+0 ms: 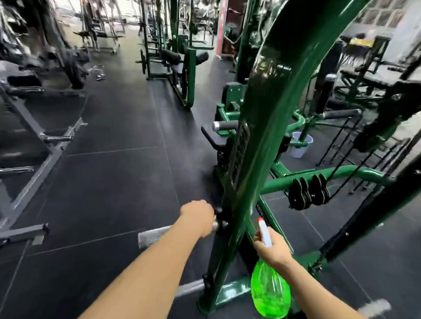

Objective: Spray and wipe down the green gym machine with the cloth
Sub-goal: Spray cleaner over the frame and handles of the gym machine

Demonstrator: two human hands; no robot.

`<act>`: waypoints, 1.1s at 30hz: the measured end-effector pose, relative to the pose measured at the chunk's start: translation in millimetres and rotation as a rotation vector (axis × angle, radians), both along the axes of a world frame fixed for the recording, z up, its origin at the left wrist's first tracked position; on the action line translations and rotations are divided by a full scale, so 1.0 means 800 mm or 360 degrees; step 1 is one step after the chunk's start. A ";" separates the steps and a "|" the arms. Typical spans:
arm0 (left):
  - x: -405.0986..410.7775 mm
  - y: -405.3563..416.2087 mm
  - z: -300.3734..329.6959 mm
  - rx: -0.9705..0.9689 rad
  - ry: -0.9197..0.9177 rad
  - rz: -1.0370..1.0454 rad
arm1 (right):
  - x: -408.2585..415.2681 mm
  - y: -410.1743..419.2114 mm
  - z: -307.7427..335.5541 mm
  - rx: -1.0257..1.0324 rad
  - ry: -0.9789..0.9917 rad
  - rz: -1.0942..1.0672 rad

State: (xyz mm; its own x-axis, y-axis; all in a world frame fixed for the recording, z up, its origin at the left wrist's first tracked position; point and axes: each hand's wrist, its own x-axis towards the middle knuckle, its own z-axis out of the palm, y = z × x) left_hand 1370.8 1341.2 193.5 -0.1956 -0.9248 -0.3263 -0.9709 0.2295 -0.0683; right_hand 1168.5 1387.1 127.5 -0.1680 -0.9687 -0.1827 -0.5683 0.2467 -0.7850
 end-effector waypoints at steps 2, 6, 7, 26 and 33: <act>0.013 -0.009 -0.009 0.0007 0.0054 -0.0125 | 0.020 0.014 -0.001 0.0012 0.0012 -0.0141; 0.040 -0.021 -0.019 0.0069 0.0209 -0.0349 | 0.072 0.045 0.009 0.0011 -0.0097 -0.0363; 0.047 -0.024 -0.020 0.0089 0.0259 -0.0399 | 0.088 0.054 0.013 0.0007 -0.0149 -0.0387; 0.191 0.030 -0.004 0.0196 0.0432 -0.0593 | 0.255 0.118 0.104 0.0059 0.0056 -0.0610; 0.231 0.063 -0.008 0.0226 0.0429 -0.0701 | 0.321 0.144 0.126 0.0106 0.0037 -0.0741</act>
State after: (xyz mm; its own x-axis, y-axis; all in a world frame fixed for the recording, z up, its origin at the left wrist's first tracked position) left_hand 1555.8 1391.7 187.4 -0.6496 -0.6865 -0.3266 -0.7592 0.6082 0.2317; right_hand 1425.7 1502.5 228.0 -0.5869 -0.7753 -0.2332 -0.4024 0.5292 -0.7470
